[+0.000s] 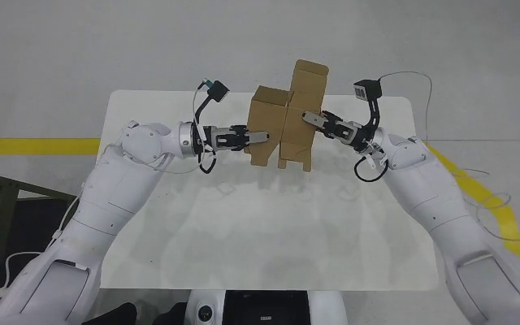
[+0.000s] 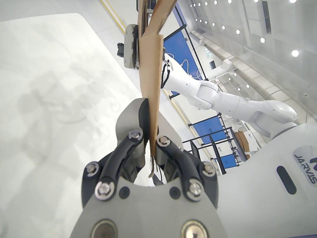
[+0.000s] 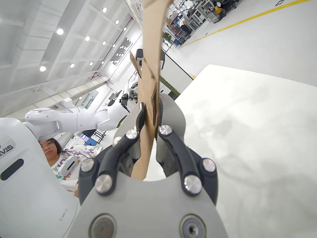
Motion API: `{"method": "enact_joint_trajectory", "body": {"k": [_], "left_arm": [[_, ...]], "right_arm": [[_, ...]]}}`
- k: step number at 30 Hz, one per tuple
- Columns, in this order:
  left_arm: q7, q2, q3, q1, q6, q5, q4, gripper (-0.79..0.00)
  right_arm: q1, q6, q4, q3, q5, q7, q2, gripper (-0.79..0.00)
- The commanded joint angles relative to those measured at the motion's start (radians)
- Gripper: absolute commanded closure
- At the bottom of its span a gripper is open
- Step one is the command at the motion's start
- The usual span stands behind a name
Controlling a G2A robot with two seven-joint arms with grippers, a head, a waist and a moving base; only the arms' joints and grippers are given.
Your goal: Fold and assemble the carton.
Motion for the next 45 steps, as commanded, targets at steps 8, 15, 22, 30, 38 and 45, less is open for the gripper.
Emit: {"method": "enact_joint_trajectory", "body": {"k": [8,15,22,30,38,45], "left_arm": [[-0.201,0.004,-0.017,-0.041,0.129,-0.109,0.092,0.000],[-0.365,-0.001,0.021,-0.052,0.147,-0.121,0.095,0.000],[-0.415,-0.010,0.058,-0.059,0.174,-0.098,0.106,0.000],[-0.428,-0.014,0.067,-0.063,0.180,-0.097,0.116,0.000],[-0.439,-0.015,0.075,-0.062,0.191,-0.097,0.110,0.000],[-0.440,-0.015,0.082,-0.062,0.192,-0.096,0.105,0.000]], "right_arm": [[0.018,0.124,-0.025,-0.005,-0.043,0.124,0.048,-0.785],[0.004,0.208,-0.086,-0.020,-0.030,0.208,0.100,-0.785],[-0.007,0.232,-0.113,-0.026,-0.008,0.232,0.142,-0.785],[-0.009,0.264,-0.162,-0.070,0.019,0.264,0.171,-0.379],[0.008,0.273,-0.190,-0.126,0.041,0.273,0.182,-0.292],[0.027,0.276,-0.204,-0.176,0.066,0.276,0.190,-0.135]]}}
